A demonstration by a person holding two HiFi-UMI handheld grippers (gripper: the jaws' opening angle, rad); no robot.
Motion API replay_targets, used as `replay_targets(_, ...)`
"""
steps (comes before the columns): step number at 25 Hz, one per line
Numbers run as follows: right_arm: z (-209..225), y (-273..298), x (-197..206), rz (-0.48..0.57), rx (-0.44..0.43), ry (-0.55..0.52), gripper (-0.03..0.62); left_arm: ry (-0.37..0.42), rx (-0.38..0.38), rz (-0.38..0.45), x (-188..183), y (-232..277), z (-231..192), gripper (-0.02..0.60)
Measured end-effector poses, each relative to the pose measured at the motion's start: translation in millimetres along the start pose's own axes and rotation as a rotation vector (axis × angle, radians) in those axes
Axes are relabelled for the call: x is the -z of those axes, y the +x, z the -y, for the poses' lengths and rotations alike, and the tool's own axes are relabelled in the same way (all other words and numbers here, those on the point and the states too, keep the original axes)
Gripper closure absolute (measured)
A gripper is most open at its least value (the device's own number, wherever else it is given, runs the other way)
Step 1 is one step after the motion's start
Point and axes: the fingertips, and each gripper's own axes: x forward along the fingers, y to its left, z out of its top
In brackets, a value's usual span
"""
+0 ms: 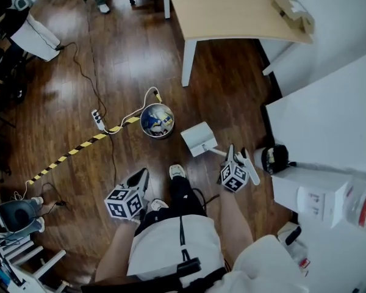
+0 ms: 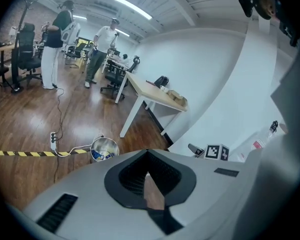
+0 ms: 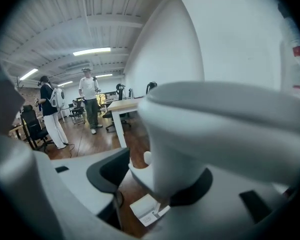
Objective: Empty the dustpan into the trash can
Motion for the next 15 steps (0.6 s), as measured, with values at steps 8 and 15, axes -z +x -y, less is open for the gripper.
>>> replay_targets(8, 22.4, -19.1, 20.5, -0.046, 0.024, 0.066, 0.270, 0.036, 0.036, -0.011, 12.2, -15.1, 13.0, 0.591)
replay_targets(15, 38.7, -35.9, 44.3, -0.081, 0.055, 0.127, 0.247, 0.057, 0.067, -0.018, 33.9, -29.7, 20.5, 0.591)
